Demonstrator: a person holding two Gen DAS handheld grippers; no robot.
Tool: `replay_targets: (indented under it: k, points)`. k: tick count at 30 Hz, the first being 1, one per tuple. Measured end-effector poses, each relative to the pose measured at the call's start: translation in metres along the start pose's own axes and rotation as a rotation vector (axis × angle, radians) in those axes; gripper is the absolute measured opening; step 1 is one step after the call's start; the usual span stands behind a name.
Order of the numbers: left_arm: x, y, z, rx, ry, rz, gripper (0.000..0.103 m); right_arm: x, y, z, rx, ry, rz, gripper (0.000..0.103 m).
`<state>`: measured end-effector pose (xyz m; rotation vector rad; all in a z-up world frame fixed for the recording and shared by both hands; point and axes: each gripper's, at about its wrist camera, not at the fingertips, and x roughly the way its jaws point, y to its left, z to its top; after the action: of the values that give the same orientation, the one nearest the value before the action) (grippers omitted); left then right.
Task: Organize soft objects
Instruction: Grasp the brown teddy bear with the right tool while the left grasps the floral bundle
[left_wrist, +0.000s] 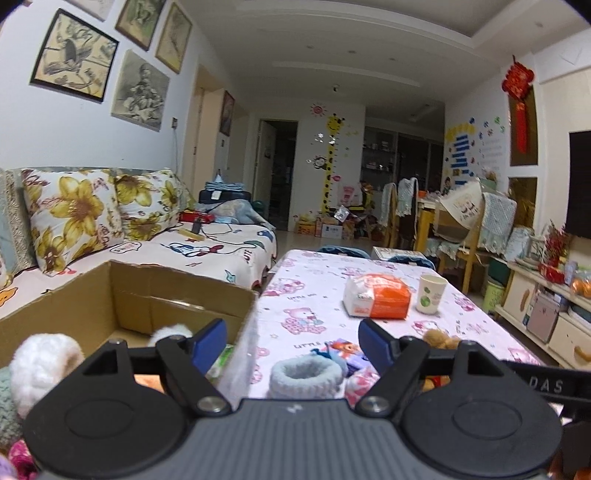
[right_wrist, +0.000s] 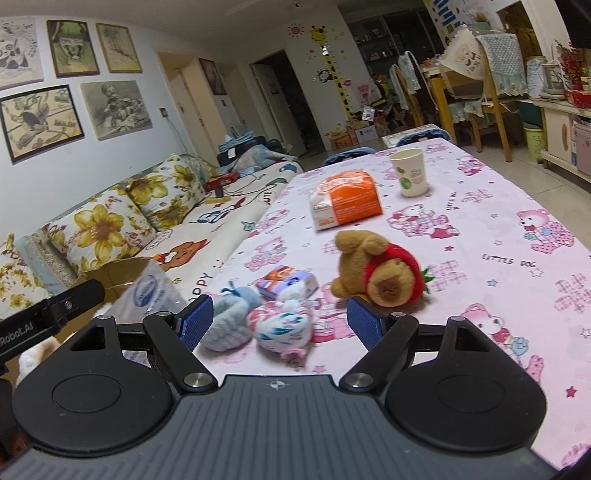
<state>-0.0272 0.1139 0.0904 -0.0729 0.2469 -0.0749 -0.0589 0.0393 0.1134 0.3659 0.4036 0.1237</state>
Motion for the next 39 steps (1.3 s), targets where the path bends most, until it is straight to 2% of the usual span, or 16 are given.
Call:
replay_targets:
  k: [12,21,27,33,39]
  points:
    - [0.016,-0.027,-0.017,0.091,0.067,-0.053,0.081,0.015,-0.021,0.002,0.011,-0.004,-0.07,0.1]
    - [0.04,-0.053,-0.039,0.155,0.151,-0.13,0.081,0.041,-0.063,0.008,0.063,0.016,-0.142,0.1]
    - [0.06,-0.066,-0.049,0.137,0.207,-0.164,0.081,0.057,-0.075,0.015,0.067,0.007,-0.113,0.101]
    - [0.085,-0.068,-0.057,0.113,0.247,-0.154,0.081,0.063,-0.077,0.014,0.055,0.026,-0.043,0.102]
    - [0.103,-0.069,-0.058,0.088,0.271,-0.156,0.081,0.066,-0.075,0.014,0.03,0.04,-0.016,0.103]
